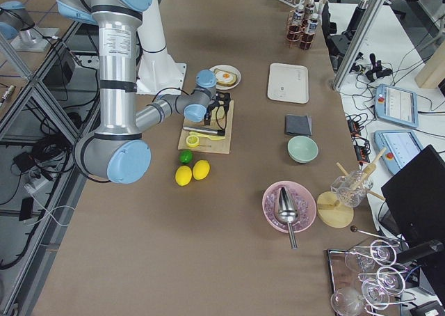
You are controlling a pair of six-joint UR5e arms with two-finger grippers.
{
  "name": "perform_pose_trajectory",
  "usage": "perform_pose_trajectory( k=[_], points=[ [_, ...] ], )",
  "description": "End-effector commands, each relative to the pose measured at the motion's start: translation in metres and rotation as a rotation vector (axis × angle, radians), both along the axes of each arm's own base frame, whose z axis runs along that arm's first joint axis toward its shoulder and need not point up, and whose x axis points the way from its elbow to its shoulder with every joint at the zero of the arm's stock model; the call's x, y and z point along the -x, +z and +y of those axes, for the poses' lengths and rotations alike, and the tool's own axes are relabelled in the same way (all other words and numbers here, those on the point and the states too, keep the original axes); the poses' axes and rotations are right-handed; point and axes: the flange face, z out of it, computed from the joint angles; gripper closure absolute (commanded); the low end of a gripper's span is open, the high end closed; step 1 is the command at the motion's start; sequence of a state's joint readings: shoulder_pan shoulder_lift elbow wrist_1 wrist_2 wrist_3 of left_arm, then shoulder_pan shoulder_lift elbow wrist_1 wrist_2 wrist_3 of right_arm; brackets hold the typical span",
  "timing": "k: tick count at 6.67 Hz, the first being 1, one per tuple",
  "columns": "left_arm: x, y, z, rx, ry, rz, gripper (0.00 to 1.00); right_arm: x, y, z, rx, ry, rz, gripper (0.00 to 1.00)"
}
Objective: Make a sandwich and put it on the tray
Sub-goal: 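Move the right gripper over the plain bread slice on the cutting board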
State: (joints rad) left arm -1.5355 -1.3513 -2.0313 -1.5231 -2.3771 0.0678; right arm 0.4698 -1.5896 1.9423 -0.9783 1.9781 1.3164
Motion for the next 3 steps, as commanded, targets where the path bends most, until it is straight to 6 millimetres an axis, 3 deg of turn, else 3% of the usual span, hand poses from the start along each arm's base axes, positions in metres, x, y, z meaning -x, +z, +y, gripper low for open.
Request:
perform_pose_trajectory(
  k=[1,2,3],
  points=[
    [0.0006,-0.0001,0.0007,-0.001,-0.001,0.0,0.03,0.0103,0.0015,0.0003,0.005,-0.001,0.003,0.72],
    [0.0007,0.0,0.0006,-0.001,-0.001,-0.001,0.03,0.0096,-0.0033,0.0,-0.001,-0.001,-0.006,1.0],
    [0.0007,0.0021,0.0011,0.004,-0.001,-0.001,0.03,0.0102,-0.0071,-0.0003,-0.004,-0.001,-0.013,1.0]
  ],
)
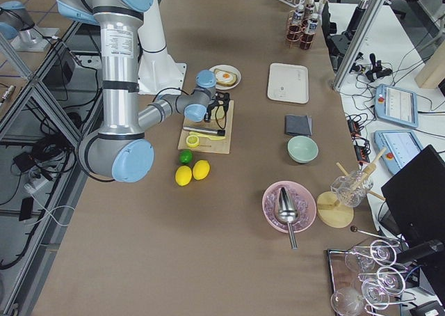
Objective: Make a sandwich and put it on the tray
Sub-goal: 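Grasp the plain bread slice with the right gripper, then carry the bread slice with the right gripper onto the egg toast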
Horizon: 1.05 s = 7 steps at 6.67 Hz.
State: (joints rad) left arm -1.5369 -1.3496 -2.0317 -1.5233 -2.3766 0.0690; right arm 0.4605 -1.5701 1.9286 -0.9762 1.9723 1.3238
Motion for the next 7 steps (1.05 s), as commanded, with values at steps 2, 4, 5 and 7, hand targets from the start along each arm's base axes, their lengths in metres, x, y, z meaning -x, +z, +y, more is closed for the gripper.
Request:
perform_pose_trajectory(
  k=[2,4,5,7],
  points=[
    [0.0,0.004,0.002,0.008,0.001,-0.001,0.03,-0.007,-0.05,-0.008,-0.029,0.002,-0.095,1.0],
    [0.0,0.015,0.015,0.008,0.0,0.001,0.03,0.019,-0.104,-0.017,0.006,0.029,-0.181,1.0],
    [0.001,0.017,0.015,0.011,0.0,0.001,0.03,0.04,-0.133,-0.021,0.025,0.042,-0.224,1.0],
    [0.001,0.019,0.015,0.015,0.001,0.0,0.03,0.063,-0.17,-0.02,0.049,0.047,-0.278,1.0]
  ],
)
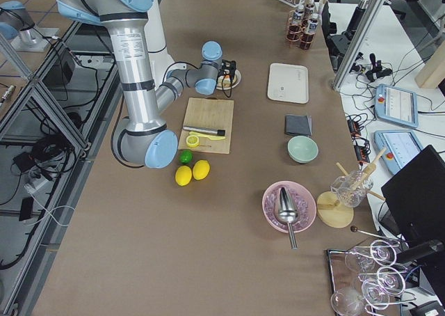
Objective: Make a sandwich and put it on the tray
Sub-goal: 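Carry the bread slice with the right gripper onto the egg toast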
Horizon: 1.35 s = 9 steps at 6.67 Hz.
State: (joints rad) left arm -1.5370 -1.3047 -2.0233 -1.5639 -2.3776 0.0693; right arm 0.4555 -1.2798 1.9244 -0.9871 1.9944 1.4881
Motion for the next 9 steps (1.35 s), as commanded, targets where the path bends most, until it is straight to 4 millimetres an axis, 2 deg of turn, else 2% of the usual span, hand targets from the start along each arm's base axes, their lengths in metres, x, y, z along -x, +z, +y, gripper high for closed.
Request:
perform_pose_trajectory(
  k=[1,2,3,5,6,7,8,9],
  points=[
    [0.0,0.002,0.0,0.002,0.001,0.0,0.03,0.031,-0.025,-0.002,0.008,0.011,-0.028,1.0],
    [0.0,0.002,0.0,0.001,0.001,0.0,0.03,0.059,-0.044,-0.007,0.028,0.04,-0.036,1.0],
    [0.0,0.001,0.0,0.001,0.001,0.001,0.03,0.078,-0.052,-0.016,0.062,0.07,-0.036,1.0],
    [-0.001,-0.001,0.0,-0.003,0.002,0.002,0.03,0.085,-0.044,-0.021,0.117,0.11,-0.021,1.0],
    [-0.001,0.0,0.0,-0.001,0.002,0.002,0.03,0.087,-0.042,-0.023,0.156,0.142,-0.018,0.85],
    [-0.001,-0.001,0.0,-0.002,0.001,0.002,0.03,0.089,-0.04,-0.022,0.171,0.148,-0.014,0.18],
    [-0.005,-0.008,-0.007,0.048,-0.051,0.015,0.03,0.09,-0.04,-0.017,0.172,0.139,-0.016,0.0],
    [-0.046,-0.034,-0.032,0.125,-0.1,0.041,0.03,0.086,-0.041,-0.013,0.173,0.136,-0.02,0.0]
  ],
)
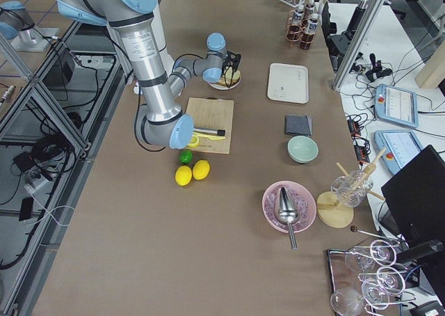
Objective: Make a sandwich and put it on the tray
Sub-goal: 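Carry the bread slice with the right gripper onto the egg toast, then release the bread and withdraw the right gripper while the left arm reaches in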
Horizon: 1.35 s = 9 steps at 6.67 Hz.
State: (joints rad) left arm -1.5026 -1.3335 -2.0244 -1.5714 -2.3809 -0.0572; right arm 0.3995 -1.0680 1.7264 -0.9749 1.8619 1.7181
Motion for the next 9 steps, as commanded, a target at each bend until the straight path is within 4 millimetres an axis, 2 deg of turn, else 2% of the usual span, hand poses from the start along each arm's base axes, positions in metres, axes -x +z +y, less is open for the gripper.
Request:
perform_pose_trajectory(
  k=[1,2,4,5,6,7,8,9],
  points=[
    [-0.086,-0.046,-0.033,0.101,-0.042,0.054,0.03,-0.019,-0.001,0.01,-0.002,-0.012,-0.019,0.0],
    [-0.13,-0.072,-0.039,0.112,-0.053,0.1,0.03,-0.042,0.001,0.018,-0.001,-0.028,-0.03,0.0],
    [-0.21,-0.134,-0.049,0.149,-0.042,0.185,0.03,-0.102,0.03,-0.029,0.048,-0.05,-0.012,0.0],
    [-0.26,-0.167,-0.047,0.176,-0.024,0.209,0.03,-0.131,0.047,-0.042,0.023,-0.072,0.004,0.0],
    [-0.321,-0.193,-0.034,0.166,-0.038,0.183,0.03,-0.159,0.072,-0.054,-0.004,-0.098,0.028,0.0],
    [-0.377,-0.215,-0.019,0.173,-0.035,0.18,0.03,-0.198,0.103,-0.069,-0.026,-0.125,0.052,0.0],
    [-0.432,-0.25,-0.017,0.149,-0.043,0.195,0.07,-0.247,0.142,-0.081,-0.072,-0.156,0.077,0.0],
    [-0.474,-0.258,-0.003,0.135,-0.008,0.184,0.1,-0.289,0.186,-0.081,-0.12,-0.189,0.108,0.0]
  ],
)
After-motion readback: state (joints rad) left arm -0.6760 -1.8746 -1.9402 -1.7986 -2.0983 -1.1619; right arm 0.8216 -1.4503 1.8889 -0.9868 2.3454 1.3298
